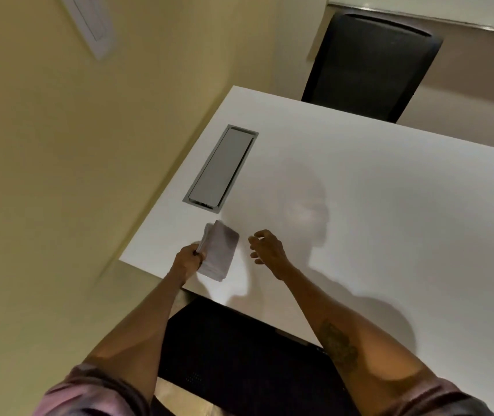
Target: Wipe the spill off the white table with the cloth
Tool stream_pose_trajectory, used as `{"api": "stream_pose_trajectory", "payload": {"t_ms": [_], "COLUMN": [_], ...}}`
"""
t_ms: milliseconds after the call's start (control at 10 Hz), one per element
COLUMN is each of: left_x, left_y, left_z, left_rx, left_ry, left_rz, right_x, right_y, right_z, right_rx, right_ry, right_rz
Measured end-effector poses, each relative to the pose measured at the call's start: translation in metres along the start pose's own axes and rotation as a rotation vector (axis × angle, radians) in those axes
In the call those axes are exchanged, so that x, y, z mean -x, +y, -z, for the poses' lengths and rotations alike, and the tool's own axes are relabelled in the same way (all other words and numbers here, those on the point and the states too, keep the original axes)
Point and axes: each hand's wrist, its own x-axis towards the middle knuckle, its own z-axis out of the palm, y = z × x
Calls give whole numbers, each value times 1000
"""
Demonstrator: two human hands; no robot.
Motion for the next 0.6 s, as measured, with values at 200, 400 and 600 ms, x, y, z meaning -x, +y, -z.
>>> {"api": "stream_pose_trajectory", "payload": {"t_ms": [200,400,600], "left_x": [-5,4,20], "left_y": [1,19,61], "left_z": [2,-8,-27], "left_rx": [-132,-347,-520], "left_ry": [31,155,312], "left_rz": [82,125,-151], "right_x": [-1,6,15], "right_y": [16,14,11], "right_z": [17,35,65], "right_rx": [53,192,275], "right_ry": [33,36,102], "right_rz": [-54,-28,16]}}
